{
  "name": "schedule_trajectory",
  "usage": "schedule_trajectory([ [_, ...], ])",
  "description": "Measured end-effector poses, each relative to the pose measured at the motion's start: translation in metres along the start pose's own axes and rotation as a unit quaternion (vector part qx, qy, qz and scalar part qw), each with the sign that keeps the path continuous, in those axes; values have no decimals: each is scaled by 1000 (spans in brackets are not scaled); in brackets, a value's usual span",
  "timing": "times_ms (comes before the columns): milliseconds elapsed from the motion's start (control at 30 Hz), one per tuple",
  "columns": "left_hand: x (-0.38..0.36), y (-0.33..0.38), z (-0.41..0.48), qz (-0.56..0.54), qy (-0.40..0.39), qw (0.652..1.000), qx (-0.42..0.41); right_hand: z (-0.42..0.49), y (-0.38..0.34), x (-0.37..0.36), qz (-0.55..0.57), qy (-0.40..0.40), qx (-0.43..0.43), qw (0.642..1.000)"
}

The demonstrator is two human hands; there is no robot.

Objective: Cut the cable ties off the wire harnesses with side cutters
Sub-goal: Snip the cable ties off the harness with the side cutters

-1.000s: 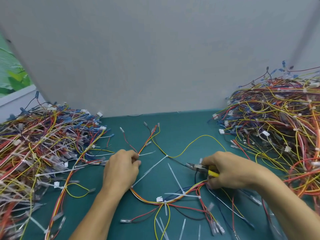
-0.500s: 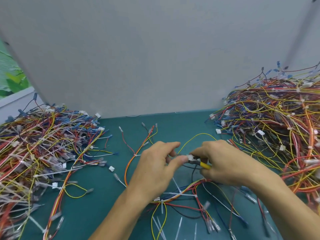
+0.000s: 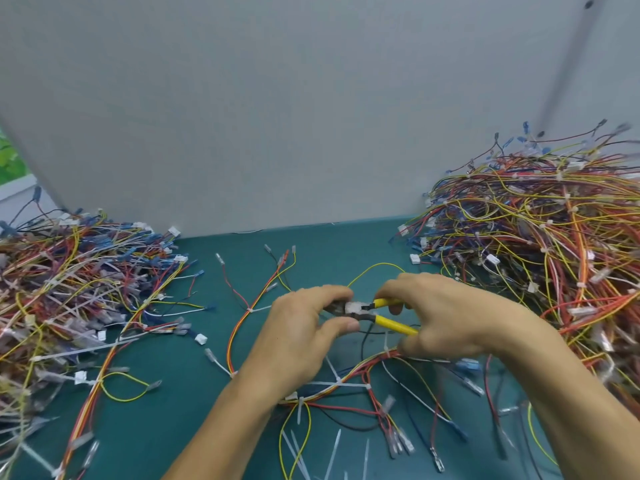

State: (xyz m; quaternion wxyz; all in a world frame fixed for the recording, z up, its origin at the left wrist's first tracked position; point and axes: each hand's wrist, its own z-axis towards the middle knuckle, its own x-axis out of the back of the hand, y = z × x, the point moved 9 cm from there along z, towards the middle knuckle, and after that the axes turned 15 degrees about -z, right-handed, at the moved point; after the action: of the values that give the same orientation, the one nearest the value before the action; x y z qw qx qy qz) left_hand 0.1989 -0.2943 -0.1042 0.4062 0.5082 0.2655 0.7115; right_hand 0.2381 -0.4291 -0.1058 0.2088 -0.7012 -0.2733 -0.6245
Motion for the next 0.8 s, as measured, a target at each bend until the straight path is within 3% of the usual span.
schedule_trajectory([
  [133,-10,-18,1,-38,2,997,68,-6,34,7,1,12,-52,999],
  [367,-63,-26,2,15,-114,990,80,-22,71,-5,-49,-27,-126,990],
  [633,-61,-41,7,-80,-37,991,104,-13,44,-16,-73,-34,-77,994],
  [800,-70,-43,2,-115,-79,985,102,-16,45,-20,-63,-50,-63,995],
])
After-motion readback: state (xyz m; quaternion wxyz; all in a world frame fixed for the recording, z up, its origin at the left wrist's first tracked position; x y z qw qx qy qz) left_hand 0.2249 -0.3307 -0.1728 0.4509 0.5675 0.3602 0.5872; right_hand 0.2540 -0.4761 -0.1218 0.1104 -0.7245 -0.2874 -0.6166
